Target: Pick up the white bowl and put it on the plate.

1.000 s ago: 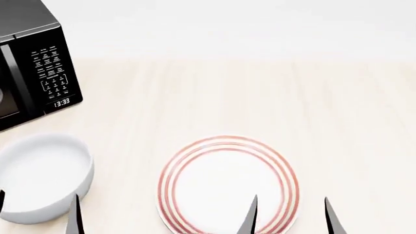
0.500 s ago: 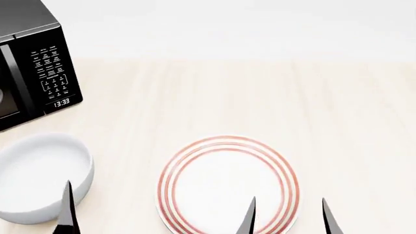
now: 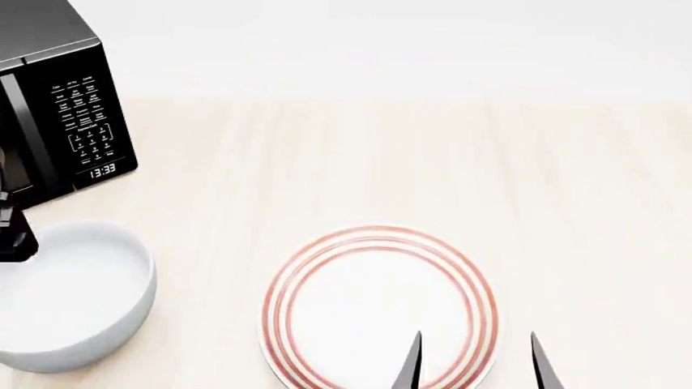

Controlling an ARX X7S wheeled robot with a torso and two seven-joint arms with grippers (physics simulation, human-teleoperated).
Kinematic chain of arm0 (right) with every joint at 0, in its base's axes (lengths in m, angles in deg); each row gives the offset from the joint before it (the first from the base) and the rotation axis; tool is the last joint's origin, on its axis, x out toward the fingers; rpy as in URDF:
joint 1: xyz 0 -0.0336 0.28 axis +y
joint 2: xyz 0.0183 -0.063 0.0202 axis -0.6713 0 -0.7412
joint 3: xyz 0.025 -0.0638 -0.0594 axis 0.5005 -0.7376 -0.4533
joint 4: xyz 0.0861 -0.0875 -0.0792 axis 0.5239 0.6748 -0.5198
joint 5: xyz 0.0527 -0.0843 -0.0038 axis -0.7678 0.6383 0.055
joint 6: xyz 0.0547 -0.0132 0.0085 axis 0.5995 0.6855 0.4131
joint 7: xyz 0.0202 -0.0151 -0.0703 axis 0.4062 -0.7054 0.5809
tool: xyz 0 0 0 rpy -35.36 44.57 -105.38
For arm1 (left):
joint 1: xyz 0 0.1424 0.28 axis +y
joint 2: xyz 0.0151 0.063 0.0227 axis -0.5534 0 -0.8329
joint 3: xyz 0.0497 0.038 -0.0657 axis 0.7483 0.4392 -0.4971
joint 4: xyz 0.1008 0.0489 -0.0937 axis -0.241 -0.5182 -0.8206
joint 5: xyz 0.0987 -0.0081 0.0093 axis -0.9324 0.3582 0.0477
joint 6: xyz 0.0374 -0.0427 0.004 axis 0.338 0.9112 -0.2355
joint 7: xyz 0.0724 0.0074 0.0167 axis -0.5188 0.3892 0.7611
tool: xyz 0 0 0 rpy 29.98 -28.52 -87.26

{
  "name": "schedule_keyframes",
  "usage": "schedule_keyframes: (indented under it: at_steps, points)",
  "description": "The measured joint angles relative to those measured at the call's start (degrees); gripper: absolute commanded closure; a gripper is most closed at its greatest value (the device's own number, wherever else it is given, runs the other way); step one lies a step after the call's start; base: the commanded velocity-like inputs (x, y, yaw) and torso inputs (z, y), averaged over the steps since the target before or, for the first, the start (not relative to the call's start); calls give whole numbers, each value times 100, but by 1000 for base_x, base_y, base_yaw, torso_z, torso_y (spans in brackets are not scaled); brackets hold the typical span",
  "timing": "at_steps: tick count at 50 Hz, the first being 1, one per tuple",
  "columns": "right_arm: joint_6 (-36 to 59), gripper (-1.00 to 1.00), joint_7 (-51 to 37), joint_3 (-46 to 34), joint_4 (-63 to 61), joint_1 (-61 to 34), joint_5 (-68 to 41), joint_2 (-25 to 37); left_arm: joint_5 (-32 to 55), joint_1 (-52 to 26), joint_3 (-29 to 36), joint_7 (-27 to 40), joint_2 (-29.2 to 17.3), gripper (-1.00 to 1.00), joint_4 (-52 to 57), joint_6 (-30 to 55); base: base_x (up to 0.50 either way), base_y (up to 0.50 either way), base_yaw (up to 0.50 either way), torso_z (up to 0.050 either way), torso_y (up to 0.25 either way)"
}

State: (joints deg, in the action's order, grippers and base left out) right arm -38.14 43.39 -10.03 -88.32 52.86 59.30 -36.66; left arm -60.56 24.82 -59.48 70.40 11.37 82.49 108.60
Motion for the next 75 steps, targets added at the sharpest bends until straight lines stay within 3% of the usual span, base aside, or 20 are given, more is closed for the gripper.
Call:
schedule_keyframes:
  at_steps: [13,28,75]
  points:
    - [7,-100,-42,-31,21,-25,-39,44,186,-941,-777,-231,-45,-100,-1541,866,0,0,0,0,0]
    - [-40,-100,-83,-70,77,-33,-93,97,288,-1144,-1405,-332,79,-100,-2891,1213,0,0,0,0,0]
    - [-77,-100,-230,-232,155,-55,-188,221,236,-769,-1525,-191,160,-100,-3760,843,0,0,0,0,0]
